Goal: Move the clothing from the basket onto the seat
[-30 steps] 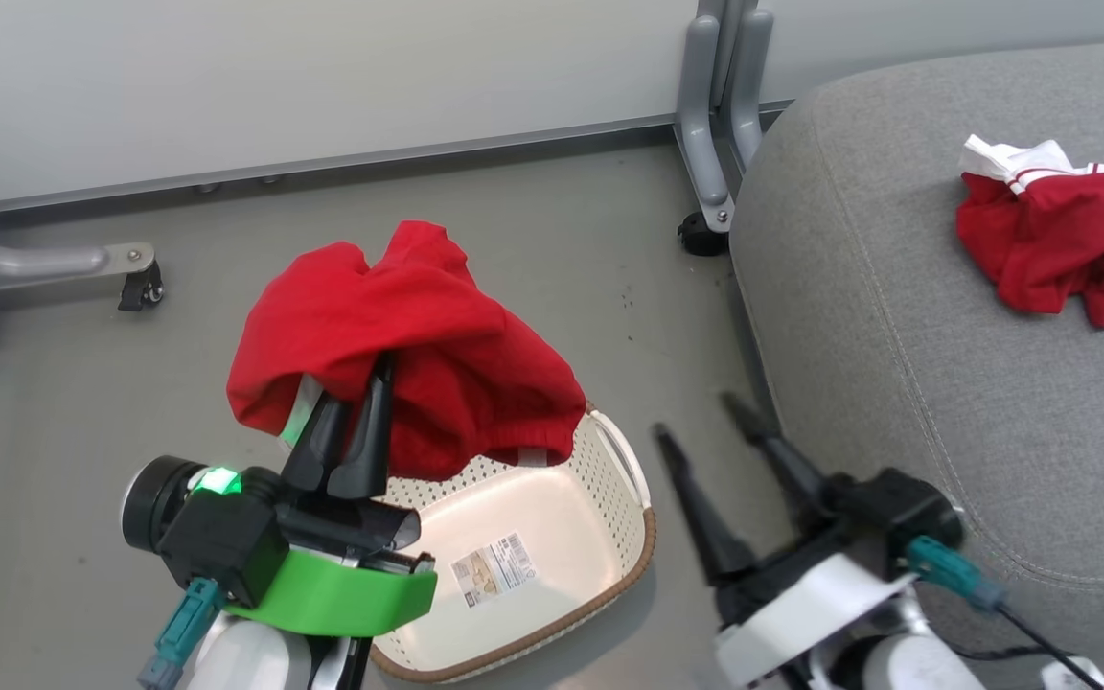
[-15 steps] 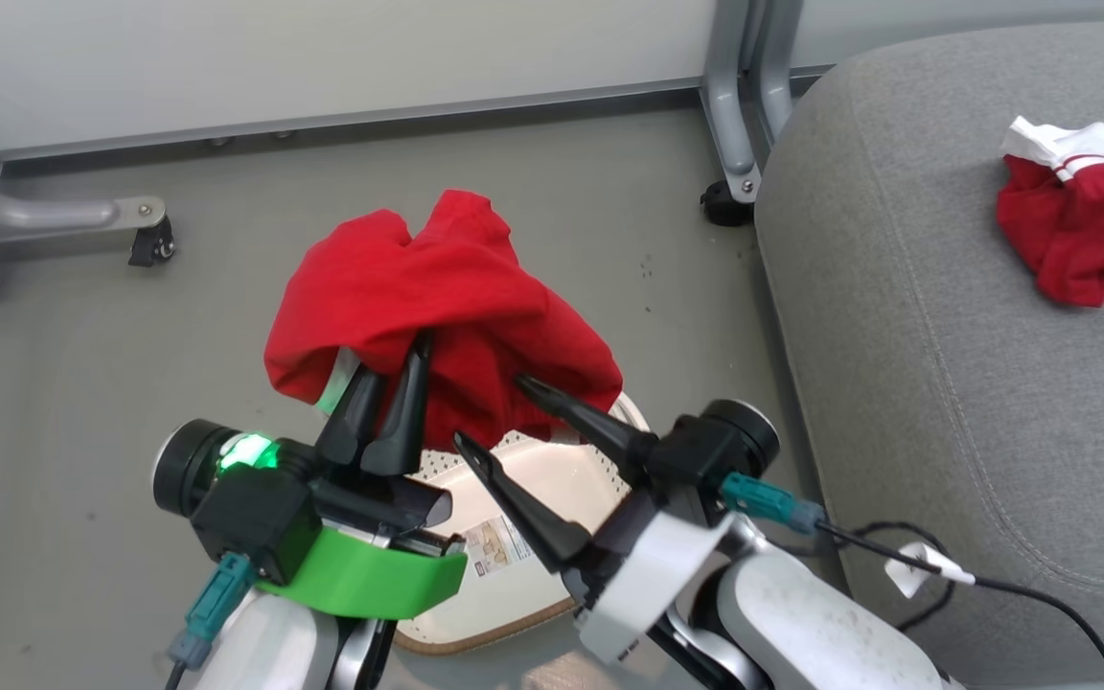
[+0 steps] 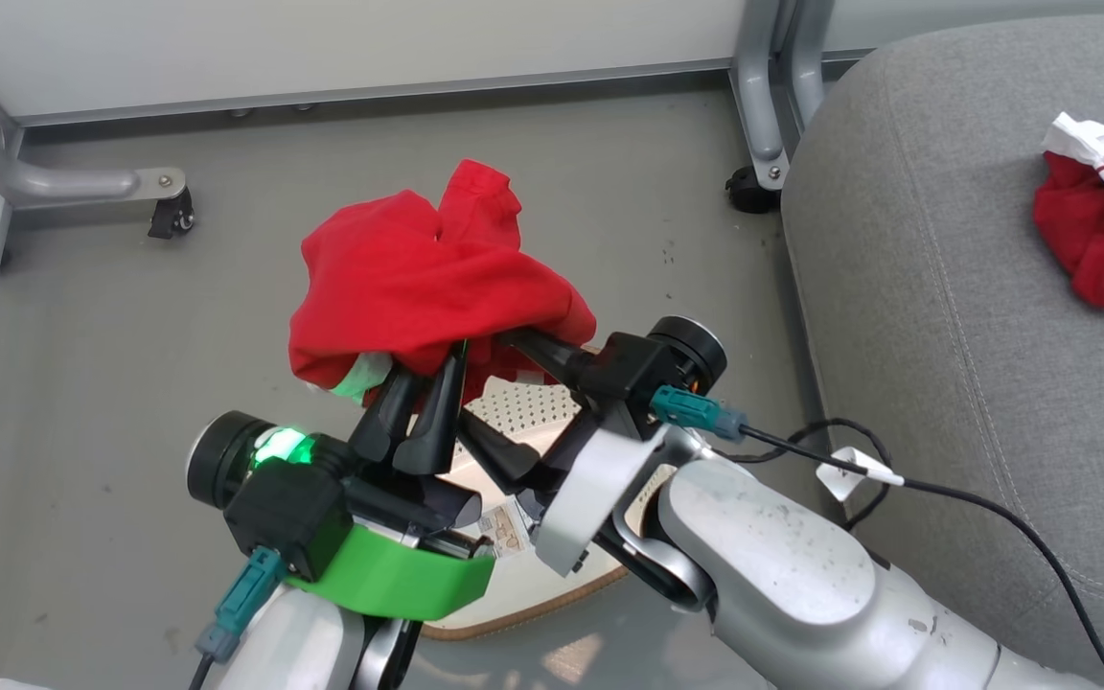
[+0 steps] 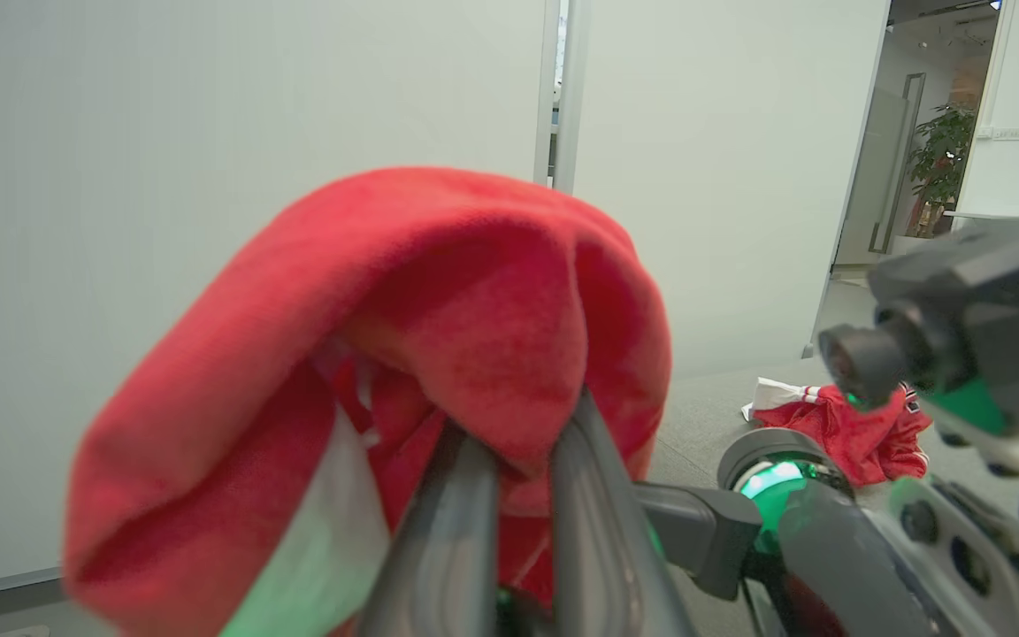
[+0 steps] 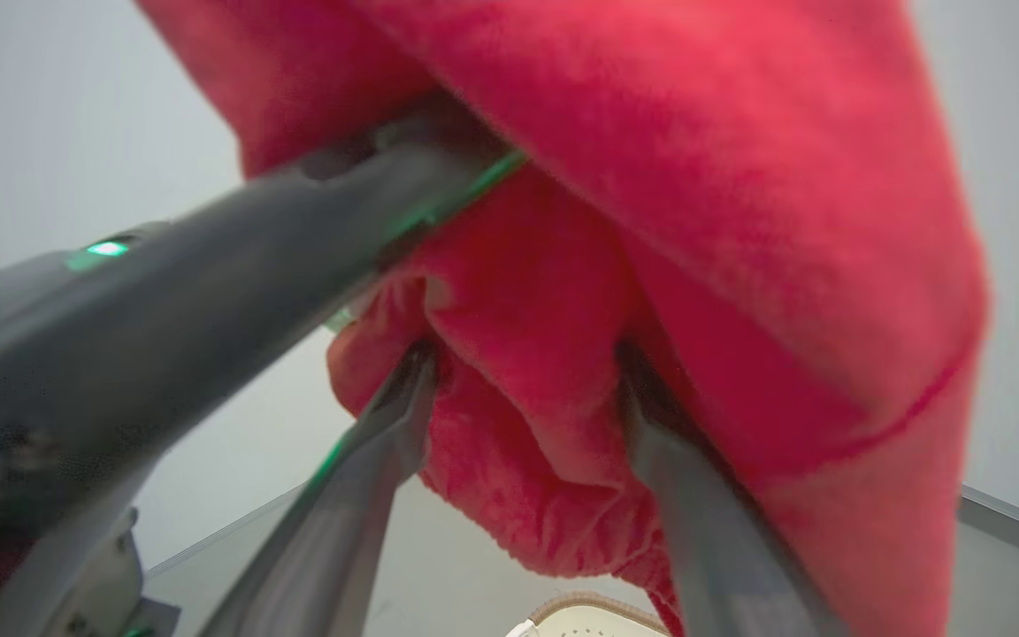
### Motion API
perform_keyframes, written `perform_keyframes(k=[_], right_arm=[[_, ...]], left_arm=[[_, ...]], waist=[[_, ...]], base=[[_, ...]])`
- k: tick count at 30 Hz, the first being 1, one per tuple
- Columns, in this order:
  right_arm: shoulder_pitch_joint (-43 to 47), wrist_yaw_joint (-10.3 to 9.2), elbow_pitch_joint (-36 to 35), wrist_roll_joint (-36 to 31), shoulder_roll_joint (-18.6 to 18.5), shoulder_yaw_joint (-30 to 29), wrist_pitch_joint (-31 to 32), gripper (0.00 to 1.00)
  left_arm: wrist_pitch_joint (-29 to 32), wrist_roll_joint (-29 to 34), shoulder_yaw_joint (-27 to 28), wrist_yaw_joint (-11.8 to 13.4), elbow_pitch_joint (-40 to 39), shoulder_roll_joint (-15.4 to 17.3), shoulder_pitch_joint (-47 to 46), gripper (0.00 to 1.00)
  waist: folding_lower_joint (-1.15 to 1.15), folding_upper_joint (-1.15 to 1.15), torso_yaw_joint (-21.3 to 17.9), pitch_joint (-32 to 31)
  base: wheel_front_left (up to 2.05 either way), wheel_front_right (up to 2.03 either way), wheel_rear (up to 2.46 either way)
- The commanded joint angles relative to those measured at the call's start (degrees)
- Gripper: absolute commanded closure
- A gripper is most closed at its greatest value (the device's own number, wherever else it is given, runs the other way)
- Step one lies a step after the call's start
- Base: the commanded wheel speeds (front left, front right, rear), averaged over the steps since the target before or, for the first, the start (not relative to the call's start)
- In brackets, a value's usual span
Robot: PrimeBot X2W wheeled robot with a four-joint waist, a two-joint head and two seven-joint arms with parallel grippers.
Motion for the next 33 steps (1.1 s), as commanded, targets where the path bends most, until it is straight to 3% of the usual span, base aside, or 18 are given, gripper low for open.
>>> perform_keyframes(k=[1, 2, 23, 24, 25, 33], right_arm=[[-1.1, -0.02, 0.9, 0.7, 0.0, 0.5, -0.6, 0.78], [-1.8, -0.02, 1.4, 1.1, 0.1, 1.0, -0.8, 1.00], [-5.3, -0.01, 6.2, 5.6, 0.3, 4.9, -3.8, 1.00], [-5.3, -0.02, 6.3, 5.6, 0.3, 4.9, -3.9, 1.00], [-5.4, -0.02, 6.5, 5.5, 0.3, 4.7, -3.9, 1.00], [-5.6, -0.02, 8.0, 3.9, 0.2, 2.0, -4.1, 1.00]], left_arm=[[-0.4, 0.4, 0.1, -0.2, 0.2, -0.3, -0.9, 1.00], [-0.4, 0.3, 0.0, -0.3, 0.2, -0.3, -0.9, 1.00], [-0.4, -0.2, 0.9, 0.2, 1.0, -0.4, 0.5, 1.00], [-0.4, -0.1, 1.0, 0.4, 1.1, -0.4, 0.5, 0.55], [-0.3, 0.3, 0.9, 0.7, 1.3, -0.3, 0.6, 0.00], [0.8, 1.3, 0.7, 1.2, 0.6, 1.8, 1.9, 0.00]], waist=[[0.00, 0.00, 0.1, 0.0], [0.00, 0.00, 0.1, 0.0], [0.00, 0.00, 0.0, -0.2], [0.00, 0.00, 0.0, -0.2], [0.00, 0.00, 0.0, -0.2], [0.00, 0.00, 0.3, -0.8]], base=[[0.00, 0.00, 0.00], [0.00, 0.00, 0.00], [0.00, 0.00, 0.00], [0.00, 0.00, 0.00], [0.00, 0.00, 0.00], [0.00, 0.00, 0.00]])
